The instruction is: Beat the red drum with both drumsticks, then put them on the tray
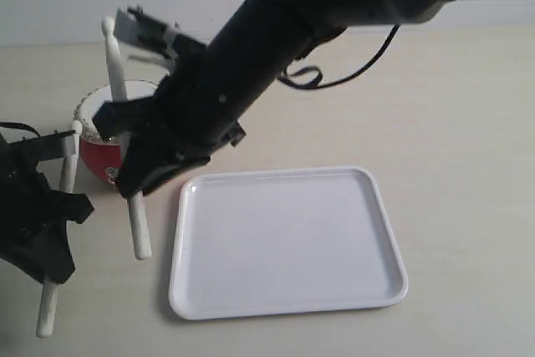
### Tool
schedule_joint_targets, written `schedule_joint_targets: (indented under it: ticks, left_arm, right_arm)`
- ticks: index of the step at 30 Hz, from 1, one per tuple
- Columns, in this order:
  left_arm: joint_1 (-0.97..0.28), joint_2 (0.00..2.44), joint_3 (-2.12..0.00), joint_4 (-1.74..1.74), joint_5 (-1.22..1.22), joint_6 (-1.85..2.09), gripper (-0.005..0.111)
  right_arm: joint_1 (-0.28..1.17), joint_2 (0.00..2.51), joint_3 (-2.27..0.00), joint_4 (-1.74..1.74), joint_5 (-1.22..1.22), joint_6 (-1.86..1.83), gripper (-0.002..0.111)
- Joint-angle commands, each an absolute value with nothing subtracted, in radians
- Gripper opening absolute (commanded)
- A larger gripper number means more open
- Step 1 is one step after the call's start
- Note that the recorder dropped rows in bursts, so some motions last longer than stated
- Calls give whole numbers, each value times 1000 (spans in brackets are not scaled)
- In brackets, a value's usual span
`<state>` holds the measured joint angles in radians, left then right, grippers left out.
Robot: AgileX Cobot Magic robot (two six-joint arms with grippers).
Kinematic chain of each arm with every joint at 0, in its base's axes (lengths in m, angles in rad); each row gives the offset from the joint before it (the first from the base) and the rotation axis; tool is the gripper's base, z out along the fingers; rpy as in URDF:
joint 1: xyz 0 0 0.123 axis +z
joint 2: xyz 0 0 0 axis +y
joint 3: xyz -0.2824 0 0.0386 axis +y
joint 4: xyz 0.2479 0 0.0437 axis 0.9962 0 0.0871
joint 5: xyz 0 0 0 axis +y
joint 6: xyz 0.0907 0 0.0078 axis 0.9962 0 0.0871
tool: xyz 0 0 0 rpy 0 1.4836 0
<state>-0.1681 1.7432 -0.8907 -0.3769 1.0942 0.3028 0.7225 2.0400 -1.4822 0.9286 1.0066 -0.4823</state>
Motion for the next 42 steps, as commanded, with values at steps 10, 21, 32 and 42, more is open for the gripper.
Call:
schedule_joint_targets:
  ticks: [10,21,32,42]
  left_arm:
    - [-172,1330,-894,-380,1221,302,0]
    - [-172,1223,-894,-382,1137,284,0]
    - [-172,1067,-894,-447,1124,286,0]
    - [-172,880,-894,-484,1124,286,0]
  right_arm:
    - [719,2280,-1600,1076,1171,-441,0]
    - [719,1944,-1602,645,1198,-340,0]
    - [614,1919,-1567,201,1221,-525,0]
    - [616,1921,-1463,-52,1221,-854,0]
